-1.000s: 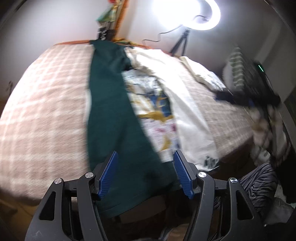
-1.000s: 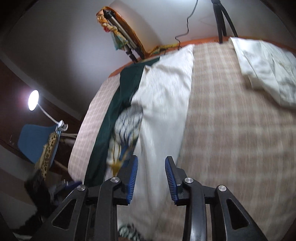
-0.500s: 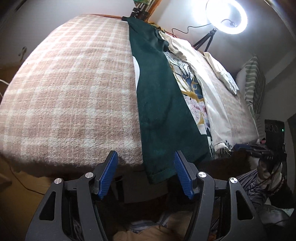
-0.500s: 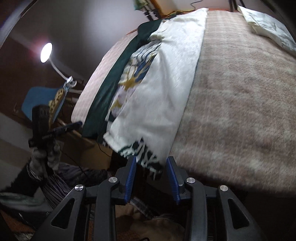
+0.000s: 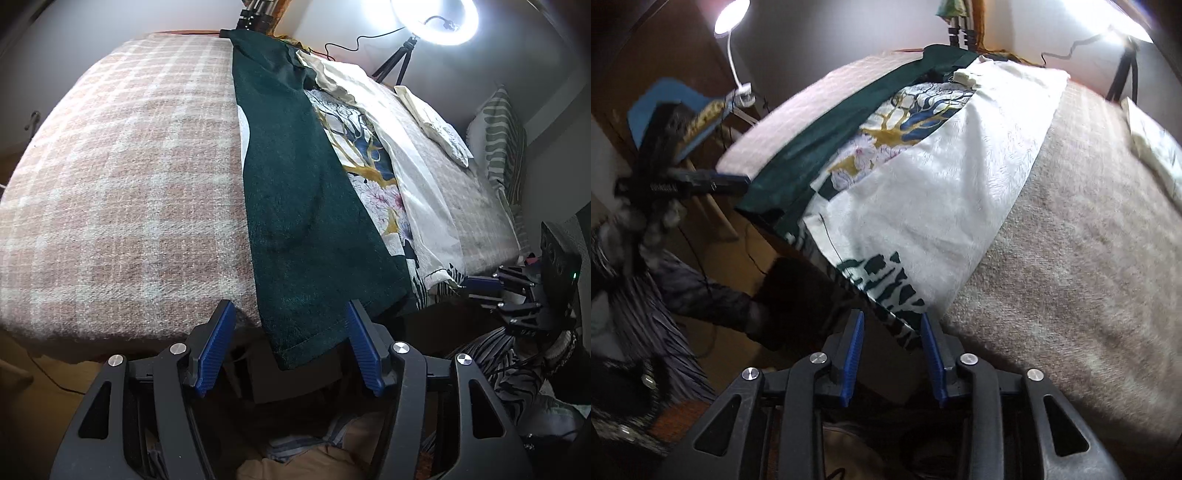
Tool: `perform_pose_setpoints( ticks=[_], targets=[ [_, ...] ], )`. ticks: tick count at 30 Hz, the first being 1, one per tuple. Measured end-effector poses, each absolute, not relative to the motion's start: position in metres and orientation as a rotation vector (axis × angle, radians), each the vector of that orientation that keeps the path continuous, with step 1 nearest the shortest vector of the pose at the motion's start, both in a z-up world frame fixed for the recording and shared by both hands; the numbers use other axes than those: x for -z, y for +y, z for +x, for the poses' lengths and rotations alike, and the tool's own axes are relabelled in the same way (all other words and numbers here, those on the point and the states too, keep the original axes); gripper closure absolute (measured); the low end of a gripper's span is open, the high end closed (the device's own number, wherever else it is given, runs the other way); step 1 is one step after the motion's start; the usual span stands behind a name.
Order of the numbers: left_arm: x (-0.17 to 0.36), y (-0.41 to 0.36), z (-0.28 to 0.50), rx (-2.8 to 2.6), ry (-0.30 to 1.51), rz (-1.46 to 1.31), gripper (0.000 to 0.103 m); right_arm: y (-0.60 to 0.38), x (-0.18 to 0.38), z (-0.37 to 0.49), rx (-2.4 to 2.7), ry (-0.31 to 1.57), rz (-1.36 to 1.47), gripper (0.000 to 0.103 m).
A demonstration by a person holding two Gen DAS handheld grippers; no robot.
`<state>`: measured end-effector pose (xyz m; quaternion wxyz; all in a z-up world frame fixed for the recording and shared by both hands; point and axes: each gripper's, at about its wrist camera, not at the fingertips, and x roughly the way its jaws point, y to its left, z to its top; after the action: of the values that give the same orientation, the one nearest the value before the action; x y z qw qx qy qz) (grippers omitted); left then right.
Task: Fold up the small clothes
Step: 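Grasp the T-shirt hem with the right tool while the left tool grasps it too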
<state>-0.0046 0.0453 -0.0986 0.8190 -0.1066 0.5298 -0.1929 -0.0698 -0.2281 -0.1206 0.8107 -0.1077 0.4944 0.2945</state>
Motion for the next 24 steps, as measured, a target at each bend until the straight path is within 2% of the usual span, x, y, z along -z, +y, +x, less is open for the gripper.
perform_pose_setpoints(
  ticks=[2,4,5,8,14,16,18,23,24],
  targets=[
    [0.099,0.046,-0.004,0.415,1.126,-0.237,0.045,-0.223,0.123,-0.076,-0.614,1.049,-0.291,0.083],
    [0.099,0.047,-0.002,0.413,1.127,-0.239,0.055,-0.216,0.126,-0.080,-0.614,1.062,-0.324,0.100],
    [0.100,0.047,-0.001,0.408,1.126,-0.237,0.060,-0.213,0.127,-0.081,-0.617,1.068,-0.326,0.102],
    [0.101,0.050,0.003,0.400,1.130,-0.255,0.069,-0.208,0.124,-0.088,-0.583,1.046,-0.314,0.103],
    [0.102,0.055,0.003,0.408,1.135,-0.283,0.072,-0.219,0.091,-0.102,-0.505,0.920,-0.226,0.103],
    [0.102,0.054,0.002,0.408,1.135,-0.277,0.072,-0.214,0.093,-0.106,-0.528,0.930,-0.288,0.101],
    [0.102,0.054,0.002,0.408,1.136,-0.278,0.072,-0.208,0.100,-0.106,-0.528,0.938,-0.368,0.063],
    [0.102,0.055,0.002,0.407,1.137,-0.292,0.072,-0.191,0.113,-0.101,-0.553,0.916,-0.561,0.068],
    [0.102,0.055,0.002,0.407,1.136,-0.290,0.072,-0.187,0.116,-0.099,-0.560,0.921,-0.592,0.072]
  ],
)
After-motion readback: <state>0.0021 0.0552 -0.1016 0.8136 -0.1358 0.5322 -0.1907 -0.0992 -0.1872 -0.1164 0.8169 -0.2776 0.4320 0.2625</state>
